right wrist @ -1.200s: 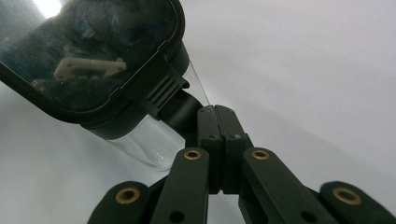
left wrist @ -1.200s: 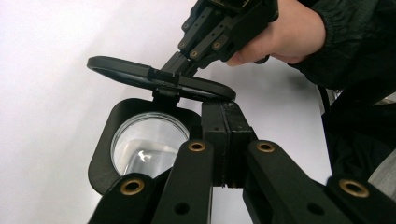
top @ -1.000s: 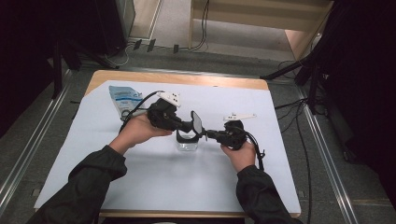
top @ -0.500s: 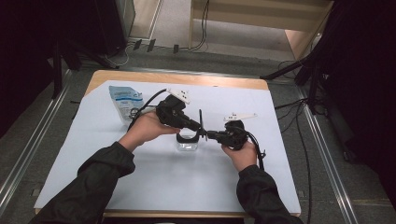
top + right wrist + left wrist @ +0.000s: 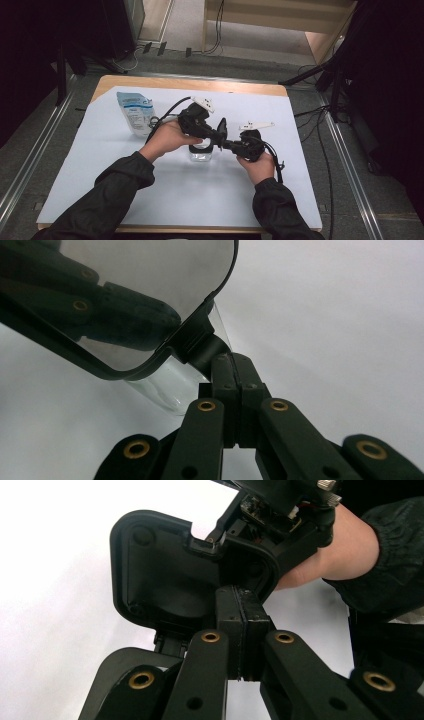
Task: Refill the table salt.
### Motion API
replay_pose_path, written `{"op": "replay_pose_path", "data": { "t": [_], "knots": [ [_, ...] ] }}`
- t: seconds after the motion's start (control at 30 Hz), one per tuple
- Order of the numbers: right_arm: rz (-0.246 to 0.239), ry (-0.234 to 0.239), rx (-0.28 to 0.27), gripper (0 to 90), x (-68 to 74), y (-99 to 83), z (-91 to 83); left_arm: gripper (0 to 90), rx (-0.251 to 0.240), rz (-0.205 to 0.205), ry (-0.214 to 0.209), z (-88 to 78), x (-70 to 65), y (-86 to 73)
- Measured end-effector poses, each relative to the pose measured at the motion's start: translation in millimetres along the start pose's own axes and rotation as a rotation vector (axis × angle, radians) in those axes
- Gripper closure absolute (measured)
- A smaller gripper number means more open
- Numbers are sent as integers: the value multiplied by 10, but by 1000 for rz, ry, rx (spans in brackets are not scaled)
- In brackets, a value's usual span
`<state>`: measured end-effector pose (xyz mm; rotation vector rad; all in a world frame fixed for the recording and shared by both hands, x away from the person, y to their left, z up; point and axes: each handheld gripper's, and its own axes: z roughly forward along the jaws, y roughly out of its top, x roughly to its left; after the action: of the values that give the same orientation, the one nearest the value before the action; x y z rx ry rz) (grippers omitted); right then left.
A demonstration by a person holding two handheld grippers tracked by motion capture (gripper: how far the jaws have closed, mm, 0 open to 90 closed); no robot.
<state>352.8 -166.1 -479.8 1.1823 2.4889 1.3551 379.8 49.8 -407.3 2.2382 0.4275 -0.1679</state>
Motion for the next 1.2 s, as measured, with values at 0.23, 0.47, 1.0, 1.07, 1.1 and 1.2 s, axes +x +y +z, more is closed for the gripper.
{"op": "replay_pose_path", "data": {
  "t": [0.23,0.47,1.0,1.07,1.1,1.2],
  "knots": [
    [0,-3,1,900,7,-1,-1,900,5,16,18,9,-1,17],
    [1,-6,-1,900,30,3,5,900,-8,-7,3,10,21,5],
    [3,-7,-52,839,-69,18,-209,738,-83,-76,46,-296,47,-289],
    [-6,-14,-47,824,-73,19,-242,725,-87,-80,52,-318,37,-351],
    [-10,-12,-49,809,-69,19,-257,723,-86,-81,50,-325,32,-380],
    [-30,-16,-54,754,-63,12,-278,707,-76,-71,58,-356,17,-450]
  ]
}}
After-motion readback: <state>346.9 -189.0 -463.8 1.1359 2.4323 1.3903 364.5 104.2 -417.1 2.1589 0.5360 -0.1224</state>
